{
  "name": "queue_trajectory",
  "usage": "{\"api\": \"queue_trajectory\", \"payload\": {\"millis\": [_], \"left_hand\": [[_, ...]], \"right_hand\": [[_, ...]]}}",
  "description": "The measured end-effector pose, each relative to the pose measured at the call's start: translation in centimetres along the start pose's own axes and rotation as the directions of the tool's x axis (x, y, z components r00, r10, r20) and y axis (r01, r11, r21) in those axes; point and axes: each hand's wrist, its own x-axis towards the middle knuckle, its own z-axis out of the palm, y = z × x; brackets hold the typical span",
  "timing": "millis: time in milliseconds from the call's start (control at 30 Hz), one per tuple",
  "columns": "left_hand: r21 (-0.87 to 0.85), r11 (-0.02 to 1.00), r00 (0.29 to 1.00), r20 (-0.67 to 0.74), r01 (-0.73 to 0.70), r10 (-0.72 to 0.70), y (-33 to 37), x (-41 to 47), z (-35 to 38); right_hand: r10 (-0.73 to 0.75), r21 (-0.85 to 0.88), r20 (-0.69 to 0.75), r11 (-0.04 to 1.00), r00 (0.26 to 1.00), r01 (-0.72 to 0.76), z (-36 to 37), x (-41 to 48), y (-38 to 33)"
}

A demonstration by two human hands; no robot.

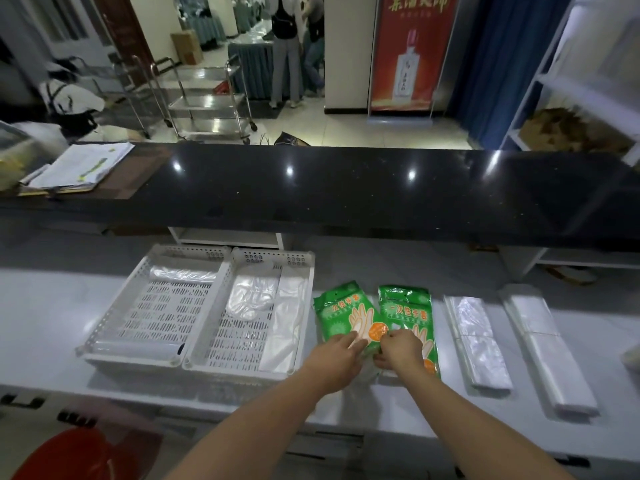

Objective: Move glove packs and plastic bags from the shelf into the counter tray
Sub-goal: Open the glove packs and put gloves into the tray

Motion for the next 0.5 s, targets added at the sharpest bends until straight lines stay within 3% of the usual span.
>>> {"api": "queue_trajectory", "payload": {"millis": [300, 500], "left_hand": [[0.002, 0.999, 0.996, 0.067, -0.052, 0.052, 1.3, 1.5, -1.6], [-0.012, 0.998, 0.997, 0.050, -0.060, 0.061, 1.9, 3.6, -4.1]], "right_hand": [[-0.321, -0.264, -0.147, 0.924, 0.936, 0.276, -2.4, -0.7, -1.4], [-0.622, -0.305, -0.198, 0.773, 0.757, 0.556, -4.1, -1.2, -3.0]]}}
